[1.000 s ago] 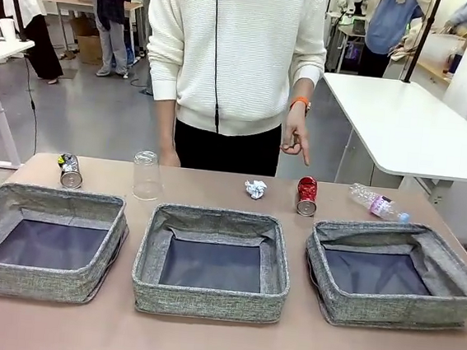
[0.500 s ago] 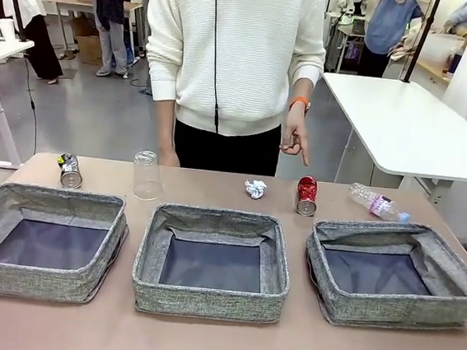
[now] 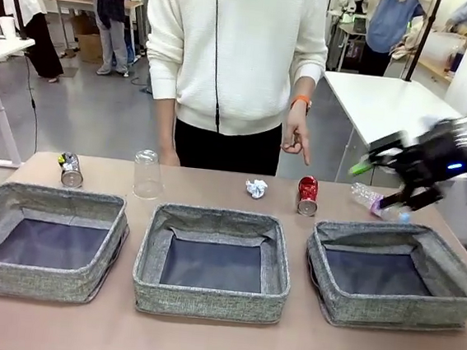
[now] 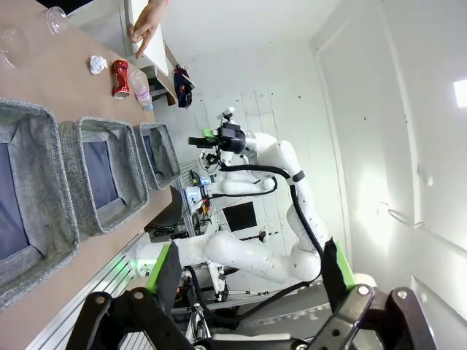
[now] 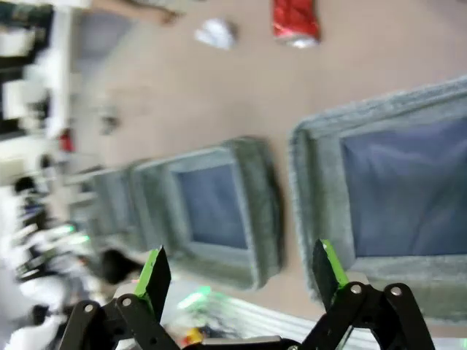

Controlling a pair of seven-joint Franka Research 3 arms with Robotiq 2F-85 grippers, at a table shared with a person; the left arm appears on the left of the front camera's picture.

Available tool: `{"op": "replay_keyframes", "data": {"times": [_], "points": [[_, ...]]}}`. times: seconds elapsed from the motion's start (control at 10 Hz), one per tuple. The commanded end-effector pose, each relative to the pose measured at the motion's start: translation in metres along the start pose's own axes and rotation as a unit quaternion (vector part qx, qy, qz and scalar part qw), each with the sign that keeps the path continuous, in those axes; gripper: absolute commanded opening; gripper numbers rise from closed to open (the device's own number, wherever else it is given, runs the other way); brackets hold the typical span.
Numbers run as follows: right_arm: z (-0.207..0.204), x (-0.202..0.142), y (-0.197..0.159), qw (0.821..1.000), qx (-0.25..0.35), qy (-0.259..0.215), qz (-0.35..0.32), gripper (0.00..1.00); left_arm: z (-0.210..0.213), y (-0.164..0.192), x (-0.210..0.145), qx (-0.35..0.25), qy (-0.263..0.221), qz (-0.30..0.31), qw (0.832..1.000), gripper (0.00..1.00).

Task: Sort the waste into the appropriate baskets.
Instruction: Pick up the waste item pointed out by the person.

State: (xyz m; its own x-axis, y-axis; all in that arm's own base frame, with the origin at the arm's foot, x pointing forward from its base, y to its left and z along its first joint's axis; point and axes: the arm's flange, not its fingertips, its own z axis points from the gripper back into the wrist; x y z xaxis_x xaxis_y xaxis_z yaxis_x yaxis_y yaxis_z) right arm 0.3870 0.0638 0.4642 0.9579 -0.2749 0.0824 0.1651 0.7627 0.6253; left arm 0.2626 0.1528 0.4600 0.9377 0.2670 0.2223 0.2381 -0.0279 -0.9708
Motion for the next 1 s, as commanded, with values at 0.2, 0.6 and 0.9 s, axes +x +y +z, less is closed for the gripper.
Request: {"op": "replay_keyframes", "data": {"times": [0.2, 0.6, 0.9], "points": [[-0.030, 0.006, 0.016, 0.998, -0.051, 0.012, 0.026, 1.00, -0.001, -0.003, -0.001, -0.011, -0.004, -0.012, 1.000, 1.00], [-0.062, 0.034, 0.031, 0.986, -0.155, -0.012, 0.058, 1.00, -0.001, -0.003, -0.001, -0.011, -0.004, -0.012, 1.000, 1.00], [-0.102, 0.090, 0.030, 0.968, -0.239, -0.033, 0.061, 1.00, -0.001, -0.003, -0.001, -0.011, -0.004, -0.012, 1.000, 1.00]]}}
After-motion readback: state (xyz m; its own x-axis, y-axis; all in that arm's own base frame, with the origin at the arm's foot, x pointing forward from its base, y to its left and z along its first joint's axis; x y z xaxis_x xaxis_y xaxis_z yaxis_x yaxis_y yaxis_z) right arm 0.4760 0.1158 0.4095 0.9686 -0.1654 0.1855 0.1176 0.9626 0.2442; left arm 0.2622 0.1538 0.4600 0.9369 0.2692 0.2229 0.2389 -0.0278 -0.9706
